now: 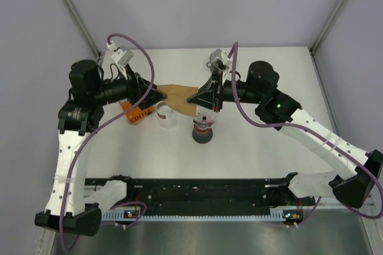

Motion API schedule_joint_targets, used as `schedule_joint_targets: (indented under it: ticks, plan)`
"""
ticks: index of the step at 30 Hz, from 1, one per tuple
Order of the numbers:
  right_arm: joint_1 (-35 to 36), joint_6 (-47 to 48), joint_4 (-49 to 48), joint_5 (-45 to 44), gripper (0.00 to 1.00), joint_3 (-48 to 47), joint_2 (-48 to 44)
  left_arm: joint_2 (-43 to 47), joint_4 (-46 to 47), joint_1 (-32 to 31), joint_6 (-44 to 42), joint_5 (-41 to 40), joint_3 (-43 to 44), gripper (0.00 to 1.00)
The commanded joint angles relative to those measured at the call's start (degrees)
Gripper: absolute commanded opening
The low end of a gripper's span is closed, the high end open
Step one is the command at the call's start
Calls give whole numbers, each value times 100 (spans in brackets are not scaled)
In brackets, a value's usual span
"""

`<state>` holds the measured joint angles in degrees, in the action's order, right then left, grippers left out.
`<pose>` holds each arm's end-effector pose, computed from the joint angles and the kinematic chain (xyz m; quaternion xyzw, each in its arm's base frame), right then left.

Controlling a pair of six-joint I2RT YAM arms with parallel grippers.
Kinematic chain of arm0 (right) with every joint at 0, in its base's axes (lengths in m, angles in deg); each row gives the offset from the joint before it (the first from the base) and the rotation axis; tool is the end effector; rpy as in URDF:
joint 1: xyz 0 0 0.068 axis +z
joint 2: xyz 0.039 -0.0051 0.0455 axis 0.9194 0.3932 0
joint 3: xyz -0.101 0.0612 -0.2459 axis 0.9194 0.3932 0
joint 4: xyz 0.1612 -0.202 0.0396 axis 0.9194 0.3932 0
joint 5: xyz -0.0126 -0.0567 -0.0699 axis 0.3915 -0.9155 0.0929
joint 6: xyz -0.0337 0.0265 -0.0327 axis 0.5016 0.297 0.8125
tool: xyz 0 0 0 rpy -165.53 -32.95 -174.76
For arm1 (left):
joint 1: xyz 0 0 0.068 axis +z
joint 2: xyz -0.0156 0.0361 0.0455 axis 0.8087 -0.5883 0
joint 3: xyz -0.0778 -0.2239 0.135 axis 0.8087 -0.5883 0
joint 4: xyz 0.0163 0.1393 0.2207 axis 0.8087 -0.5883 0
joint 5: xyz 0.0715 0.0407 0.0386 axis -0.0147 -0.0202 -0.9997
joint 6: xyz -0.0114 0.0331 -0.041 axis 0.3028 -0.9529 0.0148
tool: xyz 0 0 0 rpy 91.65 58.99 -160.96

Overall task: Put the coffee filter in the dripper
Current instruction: Place the coffee filter at the coffee filter holder, then place the coffee filter in the coffee dripper.

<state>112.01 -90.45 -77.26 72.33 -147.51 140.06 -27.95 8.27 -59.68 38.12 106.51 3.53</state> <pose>0.1823 0.2137 0.4353 -0.4047 0.5796 0.5195 0.4800 0.1728 -0.0459 0.4606 0.2467 0.7282 -0.4209 0.4813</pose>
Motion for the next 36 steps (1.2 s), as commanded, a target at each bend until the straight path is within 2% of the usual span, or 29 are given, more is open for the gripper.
schedule_joint_targets:
  ticks: [1, 5, 10, 12, 13, 19, 26, 31, 33, 34, 36]
  plan:
    - [176, -319, -215, 175, 0, 63, -214, 18, 904, -35, 842, 251, -281, 72]
    - [291, -346, -215, 52, 0, 124, -205, -17, 1168, -35, 1228, 566, -395, 56]
    - [291, -329, -206, -106, 0, 151, -205, 9, 1283, -35, 1537, 927, -492, 20]
    - [300, -250, -49, -238, 0, 90, -179, 27, 1344, -35, 1651, 1059, -527, 2]
    - [300, -206, 48, -291, 0, 37, -144, 27, 1344, -35, 1703, 1060, -536, 0]
    - [247, -47, 409, -757, 0, -148, 6, 71, 1326, 149, 1941, 585, -764, 0]
    - [28, 32, 471, -713, 0, -236, 146, -87, 1590, 343, 2398, 541, -957, 0]
    - [-140, 102, 497, -460, 0, -376, 304, -306, 1844, 387, 2557, 830, -984, 0]
    - [-166, 155, 575, -379, 0, -490, 384, -403, 1880, 387, 2443, 1006, -923, 23]
    - [-184, 207, 620, -336, 0, -560, 427, -464, 1872, 387, 2347, 1076, -896, 31]
    - [-245, 304, 681, -195, 0, -657, 480, -587, 1758, 404, 2127, 1235, -818, 35]
